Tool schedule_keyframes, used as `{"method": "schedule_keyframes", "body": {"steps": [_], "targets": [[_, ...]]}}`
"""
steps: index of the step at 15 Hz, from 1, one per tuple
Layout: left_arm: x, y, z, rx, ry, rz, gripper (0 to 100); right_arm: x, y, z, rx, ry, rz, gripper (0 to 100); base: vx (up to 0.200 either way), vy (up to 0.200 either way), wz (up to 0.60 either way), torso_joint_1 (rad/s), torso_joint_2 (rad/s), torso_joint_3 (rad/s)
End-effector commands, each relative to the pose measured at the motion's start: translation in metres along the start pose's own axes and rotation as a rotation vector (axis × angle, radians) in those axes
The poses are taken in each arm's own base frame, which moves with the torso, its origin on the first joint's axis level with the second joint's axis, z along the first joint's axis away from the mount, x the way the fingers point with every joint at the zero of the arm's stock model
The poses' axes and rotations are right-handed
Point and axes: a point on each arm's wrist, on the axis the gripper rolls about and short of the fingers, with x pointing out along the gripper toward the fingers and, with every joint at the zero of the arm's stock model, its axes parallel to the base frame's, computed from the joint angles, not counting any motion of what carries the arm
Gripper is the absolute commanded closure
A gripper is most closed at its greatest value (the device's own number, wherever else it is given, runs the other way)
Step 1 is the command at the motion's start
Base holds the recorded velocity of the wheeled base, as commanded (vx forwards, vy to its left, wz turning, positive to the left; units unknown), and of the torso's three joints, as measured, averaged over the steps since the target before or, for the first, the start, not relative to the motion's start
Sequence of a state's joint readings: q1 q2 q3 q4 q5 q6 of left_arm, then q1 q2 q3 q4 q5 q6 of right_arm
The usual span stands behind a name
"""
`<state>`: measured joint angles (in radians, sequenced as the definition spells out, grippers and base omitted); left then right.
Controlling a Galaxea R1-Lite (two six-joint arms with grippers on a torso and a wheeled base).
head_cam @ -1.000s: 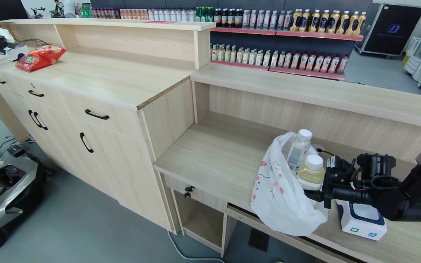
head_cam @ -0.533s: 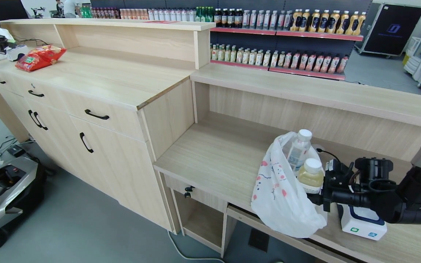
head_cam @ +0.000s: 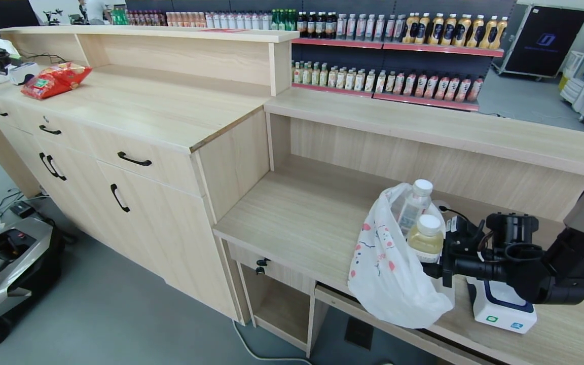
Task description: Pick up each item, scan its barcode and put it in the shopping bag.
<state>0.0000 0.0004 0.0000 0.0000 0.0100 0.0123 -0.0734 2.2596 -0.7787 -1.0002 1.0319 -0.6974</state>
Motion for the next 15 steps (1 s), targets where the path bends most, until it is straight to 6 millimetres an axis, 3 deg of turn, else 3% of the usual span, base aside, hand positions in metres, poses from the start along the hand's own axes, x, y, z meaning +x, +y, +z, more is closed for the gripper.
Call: {"method": "schedule_keyframes", "body": {"steps": [1, 7, 8, 12, 15], "targets": [[0.000, 0.000, 0.000, 0.000, 0.000, 0.001, 100, 0.003, -0.001, -0.003, 0.001, 0.000, 0.005, 100, 0.000, 0.000, 0.00, 0.000, 0.00, 0.000], [0.000, 0.000, 0.000, 0.000, 0.000, 0.001, 100, 0.007, -0.003, -0.010, 0.004, 0.001, 0.008, 100, 0.000, 0.000, 0.00, 0.000, 0.00, 0.000], [0.000, 0.000, 0.000, 0.000, 0.000, 0.001, 100, 0.007, -0.003, -0.011, 0.006, 0.002, 0.008, 0, 0.000, 0.000, 0.00, 0.000, 0.00, 0.000], [0.000, 0.000, 0.000, 0.000, 0.000, 0.001, 100, 0.005, -0.004, -0.010, 0.003, -0.001, 0.004, 0, 0.000, 0.000, 0.00, 0.000, 0.00, 0.000], [0.000, 0.000, 0.000, 0.000, 0.000, 0.001, 100, -0.010, -0.010, 0.009, -0.026, -0.016, -0.029, 0, 0.000, 0.000, 0.00, 0.000, 0.00, 0.000]]}}
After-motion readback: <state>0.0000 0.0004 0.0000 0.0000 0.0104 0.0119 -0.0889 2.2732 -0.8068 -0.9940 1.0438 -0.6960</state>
